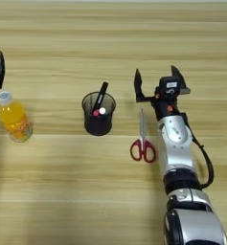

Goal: Move the objects on the table

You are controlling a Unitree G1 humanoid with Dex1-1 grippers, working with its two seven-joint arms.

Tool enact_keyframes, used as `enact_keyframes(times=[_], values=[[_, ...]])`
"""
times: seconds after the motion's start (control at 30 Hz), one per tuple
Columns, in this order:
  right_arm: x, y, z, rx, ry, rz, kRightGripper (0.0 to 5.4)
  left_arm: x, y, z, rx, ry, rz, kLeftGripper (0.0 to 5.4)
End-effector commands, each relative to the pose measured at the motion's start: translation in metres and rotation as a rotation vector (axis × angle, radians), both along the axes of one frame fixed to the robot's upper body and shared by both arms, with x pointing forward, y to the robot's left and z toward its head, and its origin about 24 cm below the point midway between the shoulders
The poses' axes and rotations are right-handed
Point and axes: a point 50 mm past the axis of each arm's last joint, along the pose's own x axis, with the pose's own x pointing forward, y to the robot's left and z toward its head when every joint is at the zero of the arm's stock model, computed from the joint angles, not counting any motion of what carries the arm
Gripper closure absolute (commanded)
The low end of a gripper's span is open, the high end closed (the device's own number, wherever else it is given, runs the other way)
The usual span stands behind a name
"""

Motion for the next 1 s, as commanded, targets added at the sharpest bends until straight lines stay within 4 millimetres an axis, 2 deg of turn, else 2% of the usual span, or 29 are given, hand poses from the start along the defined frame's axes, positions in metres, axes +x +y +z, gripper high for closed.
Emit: enact_keyframes(times=[0.03,0.17,0.33,0.5,0.63,1.0], values=[[0.002,0.002,0.003,-0.004,-0.014,0.002,0.03,-0.013,-0.009,0.008,0.003,0.063,-0.143,0.0],[0.002,0.003,0.003,-0.008,-0.016,0.001,0.03,-0.022,-0.011,-0.007,0.066,0.224,-0.169,0.0],[0.002,0.003,0.004,-0.01,-0.019,-0.001,0.03,-0.028,-0.008,-0.03,0.039,0.404,-0.14,0.0],[0.002,0.003,0.004,-0.014,-0.025,-0.004,0.03,-0.034,-0.009,-0.048,0.074,0.519,-0.109,0.0],[0.001,0.004,0.004,-0.016,-0.029,-0.004,0.03,-0.039,-0.008,-0.059,0.199,0.531,-0.006,0.0],[0.002,0.005,0.004,-0.01,-0.03,-0.006,0.03,-0.036,-0.012,-0.069,0.168,0.579,0.009,0.0]])
